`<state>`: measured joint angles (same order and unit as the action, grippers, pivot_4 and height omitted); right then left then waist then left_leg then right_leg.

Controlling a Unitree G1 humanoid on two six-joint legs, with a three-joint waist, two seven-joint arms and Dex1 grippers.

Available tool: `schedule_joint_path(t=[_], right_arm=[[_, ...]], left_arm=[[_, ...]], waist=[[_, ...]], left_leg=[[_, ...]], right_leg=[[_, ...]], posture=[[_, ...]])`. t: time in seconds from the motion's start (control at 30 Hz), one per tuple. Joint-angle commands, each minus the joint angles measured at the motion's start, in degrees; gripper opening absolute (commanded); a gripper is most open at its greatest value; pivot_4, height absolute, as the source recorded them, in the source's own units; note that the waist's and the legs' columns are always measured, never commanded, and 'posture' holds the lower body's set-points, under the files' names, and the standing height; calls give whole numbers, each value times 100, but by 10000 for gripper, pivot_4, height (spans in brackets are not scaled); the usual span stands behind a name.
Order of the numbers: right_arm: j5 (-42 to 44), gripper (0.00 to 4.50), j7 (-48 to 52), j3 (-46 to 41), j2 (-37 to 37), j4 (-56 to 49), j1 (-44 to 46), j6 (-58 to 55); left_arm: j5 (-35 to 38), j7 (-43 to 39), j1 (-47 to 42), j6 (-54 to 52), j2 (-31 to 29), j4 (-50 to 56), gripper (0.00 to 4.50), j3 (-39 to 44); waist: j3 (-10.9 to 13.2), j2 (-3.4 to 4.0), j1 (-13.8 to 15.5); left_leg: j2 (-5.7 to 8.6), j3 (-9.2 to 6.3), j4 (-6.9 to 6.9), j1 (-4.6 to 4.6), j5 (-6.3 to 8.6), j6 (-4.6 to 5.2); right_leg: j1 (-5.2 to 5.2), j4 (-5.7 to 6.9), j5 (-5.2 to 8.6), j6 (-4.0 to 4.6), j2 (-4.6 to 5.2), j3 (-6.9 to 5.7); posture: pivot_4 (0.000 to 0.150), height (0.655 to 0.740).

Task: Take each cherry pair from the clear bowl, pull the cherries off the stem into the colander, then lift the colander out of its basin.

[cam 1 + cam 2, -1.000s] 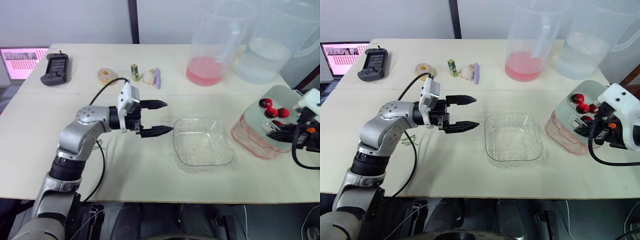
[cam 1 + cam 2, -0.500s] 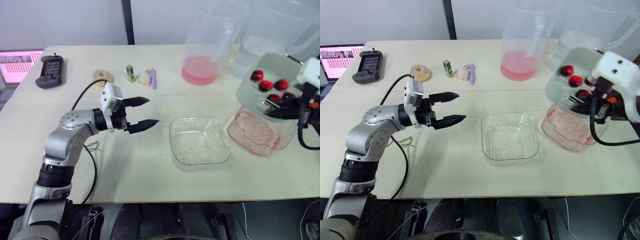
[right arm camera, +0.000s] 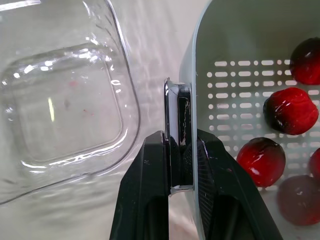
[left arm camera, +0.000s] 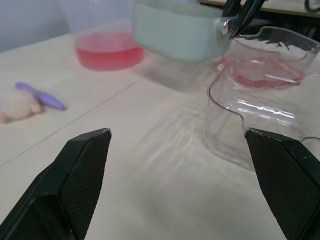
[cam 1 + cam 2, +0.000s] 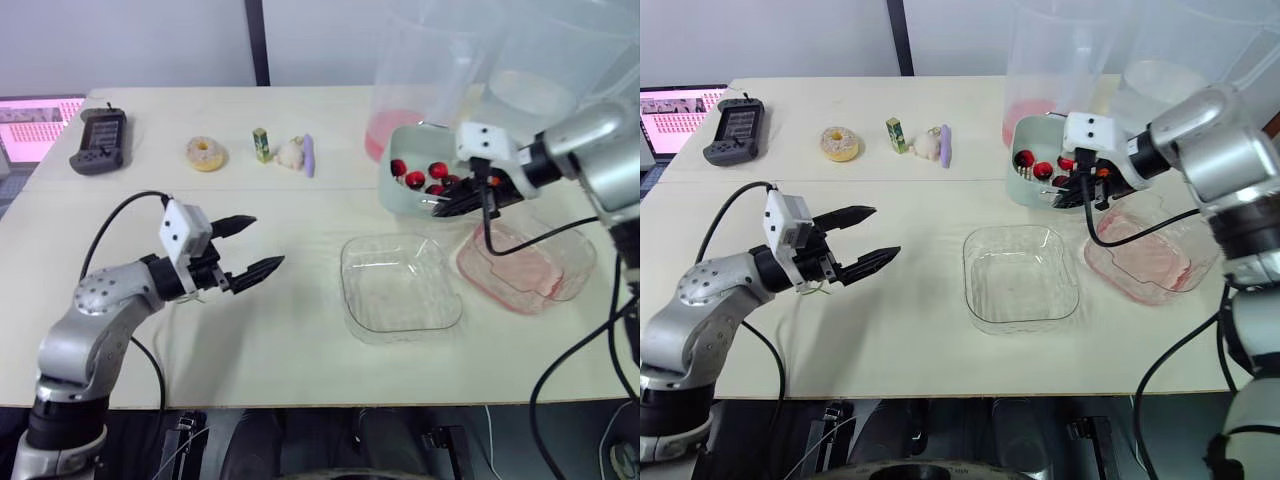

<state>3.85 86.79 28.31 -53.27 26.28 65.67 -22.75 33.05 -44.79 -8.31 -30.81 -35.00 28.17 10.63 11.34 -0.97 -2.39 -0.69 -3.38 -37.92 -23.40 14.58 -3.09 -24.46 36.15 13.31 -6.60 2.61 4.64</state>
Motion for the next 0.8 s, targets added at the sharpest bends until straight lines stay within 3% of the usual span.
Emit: schedule_joint_path(t=[0.03,0.4,0.73,0.8], right_arm=[[-307,2120,238,-75,327,665,397,469],[-1323,2120,272,-29,1067,2963,913,2138],[-1559,2120,554,-189,1093,3443,1008,2493],[-1664,12357,424,-230,1056,3489,1035,2619]], left_arm=[[152,246,152,-90,-86,514,45000,230],[354,707,615,-251,-132,1098,45000,346],[509,296,263,-155,-375,825,45000,216],[495,211,96,-136,-453,635,45000,192]], waist=[[0,0,-14],[0,1,-22],[1,4,-37],[1,5,-37]], left_leg=[[0,0,0,1,0,0],[-1,-2,-1,7,-1,-1],[0,-2,-1,11,-2,-4],[0,-2,-1,12,-3,-4]], right_leg=[[0,1,0,1,0,0],[3,7,0,8,-4,0],[3,11,-2,8,-7,1],[4,12,-2,9,-7,1]], posture=[[1500,7400],[1500,7400],[1500,7400],[1500,7400]])
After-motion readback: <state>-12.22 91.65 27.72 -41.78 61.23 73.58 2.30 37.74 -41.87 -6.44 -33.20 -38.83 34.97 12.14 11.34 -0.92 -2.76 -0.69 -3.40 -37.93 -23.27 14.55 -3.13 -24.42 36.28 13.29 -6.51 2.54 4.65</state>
